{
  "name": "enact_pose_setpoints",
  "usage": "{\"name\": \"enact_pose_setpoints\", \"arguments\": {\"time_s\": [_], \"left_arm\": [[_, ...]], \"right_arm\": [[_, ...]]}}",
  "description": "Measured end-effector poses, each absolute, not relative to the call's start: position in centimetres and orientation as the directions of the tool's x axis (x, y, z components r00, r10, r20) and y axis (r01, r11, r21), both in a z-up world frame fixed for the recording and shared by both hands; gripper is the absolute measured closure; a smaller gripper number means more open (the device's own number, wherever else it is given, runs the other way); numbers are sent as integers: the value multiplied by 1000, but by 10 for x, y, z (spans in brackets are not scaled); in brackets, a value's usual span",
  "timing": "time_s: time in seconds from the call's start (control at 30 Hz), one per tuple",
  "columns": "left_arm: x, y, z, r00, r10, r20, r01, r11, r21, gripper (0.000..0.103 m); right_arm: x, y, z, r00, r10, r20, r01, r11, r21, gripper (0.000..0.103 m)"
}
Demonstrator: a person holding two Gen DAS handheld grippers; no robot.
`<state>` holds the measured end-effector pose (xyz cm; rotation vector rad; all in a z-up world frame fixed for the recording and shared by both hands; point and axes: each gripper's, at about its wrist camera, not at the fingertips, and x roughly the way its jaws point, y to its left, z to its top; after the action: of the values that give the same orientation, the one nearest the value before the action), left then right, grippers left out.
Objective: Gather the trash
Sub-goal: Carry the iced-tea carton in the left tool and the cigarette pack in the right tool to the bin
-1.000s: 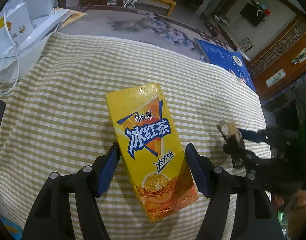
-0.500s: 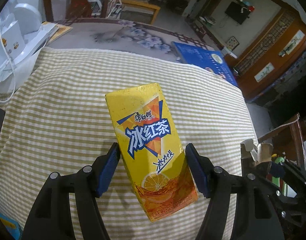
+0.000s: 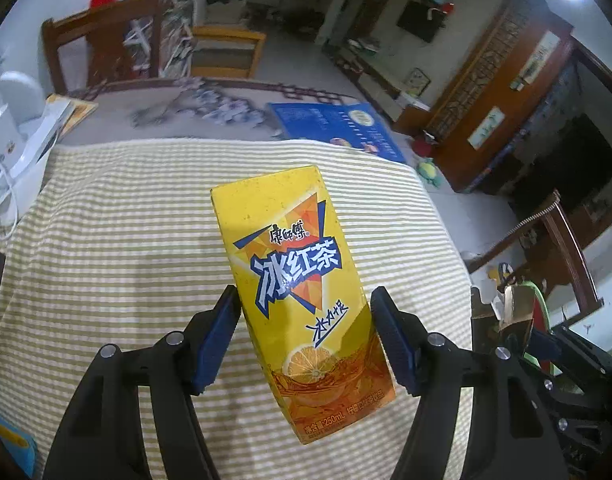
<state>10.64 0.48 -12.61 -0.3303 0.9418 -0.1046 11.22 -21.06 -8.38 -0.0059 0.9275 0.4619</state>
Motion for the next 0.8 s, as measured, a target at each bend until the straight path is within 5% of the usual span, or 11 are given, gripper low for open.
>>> {"name": "enact_pose_setpoints", "arguments": {"time_s": [0.8], "left_arm": [[86,-89,-84,622,-252,-741,117,966,-230,39]], "right_arm": [[76,-313,-75,630,337,-700,-199,941,274,62]]}}
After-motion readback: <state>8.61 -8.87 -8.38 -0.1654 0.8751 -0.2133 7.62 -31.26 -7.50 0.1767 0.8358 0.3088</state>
